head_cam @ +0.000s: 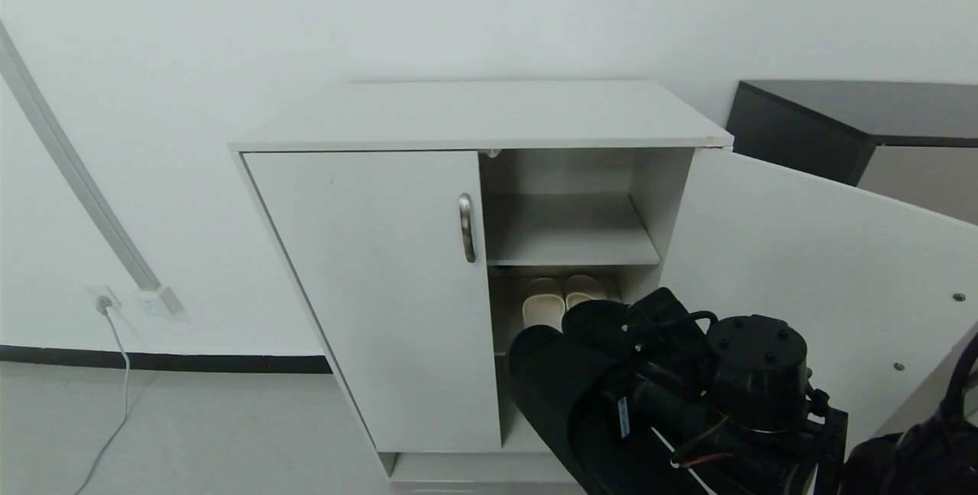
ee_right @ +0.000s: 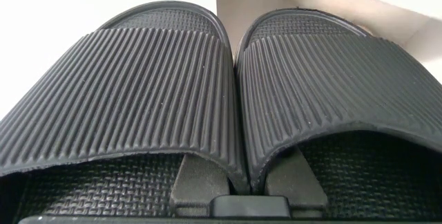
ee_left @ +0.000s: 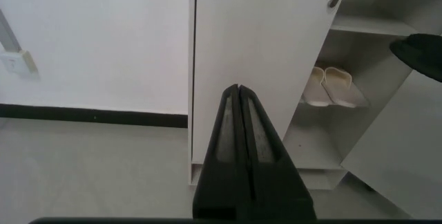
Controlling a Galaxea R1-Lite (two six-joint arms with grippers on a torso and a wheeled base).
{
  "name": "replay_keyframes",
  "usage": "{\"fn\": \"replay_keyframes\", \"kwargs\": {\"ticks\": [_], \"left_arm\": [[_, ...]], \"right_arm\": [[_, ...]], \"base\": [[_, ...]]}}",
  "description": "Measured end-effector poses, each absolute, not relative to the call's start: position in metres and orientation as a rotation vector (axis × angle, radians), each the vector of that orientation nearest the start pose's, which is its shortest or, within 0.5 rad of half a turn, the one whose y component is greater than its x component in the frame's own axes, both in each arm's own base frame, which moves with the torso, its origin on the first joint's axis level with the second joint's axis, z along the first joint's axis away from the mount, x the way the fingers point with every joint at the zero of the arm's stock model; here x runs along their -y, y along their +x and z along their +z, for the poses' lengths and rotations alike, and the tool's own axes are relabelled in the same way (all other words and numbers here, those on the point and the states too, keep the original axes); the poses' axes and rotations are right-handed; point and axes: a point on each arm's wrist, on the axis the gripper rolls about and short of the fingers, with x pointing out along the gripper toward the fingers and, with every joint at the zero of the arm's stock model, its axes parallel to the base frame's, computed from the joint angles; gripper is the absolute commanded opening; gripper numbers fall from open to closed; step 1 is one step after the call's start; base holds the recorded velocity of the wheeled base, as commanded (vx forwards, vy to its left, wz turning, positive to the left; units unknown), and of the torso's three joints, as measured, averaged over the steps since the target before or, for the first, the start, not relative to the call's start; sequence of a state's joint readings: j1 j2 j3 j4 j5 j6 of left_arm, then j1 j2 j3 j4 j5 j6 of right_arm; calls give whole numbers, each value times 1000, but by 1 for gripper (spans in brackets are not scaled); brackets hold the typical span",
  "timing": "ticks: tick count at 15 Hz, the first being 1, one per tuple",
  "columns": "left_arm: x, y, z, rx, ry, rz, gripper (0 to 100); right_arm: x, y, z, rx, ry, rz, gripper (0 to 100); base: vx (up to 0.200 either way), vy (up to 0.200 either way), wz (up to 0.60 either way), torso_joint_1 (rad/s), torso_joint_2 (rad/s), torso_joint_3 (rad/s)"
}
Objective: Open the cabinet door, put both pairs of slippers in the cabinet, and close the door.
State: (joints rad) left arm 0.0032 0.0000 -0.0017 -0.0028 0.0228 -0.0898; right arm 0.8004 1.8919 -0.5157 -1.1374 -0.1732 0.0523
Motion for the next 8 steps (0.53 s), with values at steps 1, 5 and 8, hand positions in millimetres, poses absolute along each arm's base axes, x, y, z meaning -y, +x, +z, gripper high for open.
{"fn": "replay_keyframes", "kwargs": {"ticks": [1, 5, 8], "left_arm": [[0, -23, 76, 6, -90, 25, 0], [0, -23, 76, 6, -90, 25, 0], [0, -23, 76, 5, -90, 25, 0]], "right_arm": [[-214, 213, 103, -231, -64, 618, 0], [-214, 212, 102, -237, -67, 620, 0], [-214, 212, 101, -238, -72, 621, 0]], "base": [[0, 0, 0, -105, 471, 354], [0, 0, 0, -68, 449, 371], [0, 0, 0, -25, 400, 373]]}}
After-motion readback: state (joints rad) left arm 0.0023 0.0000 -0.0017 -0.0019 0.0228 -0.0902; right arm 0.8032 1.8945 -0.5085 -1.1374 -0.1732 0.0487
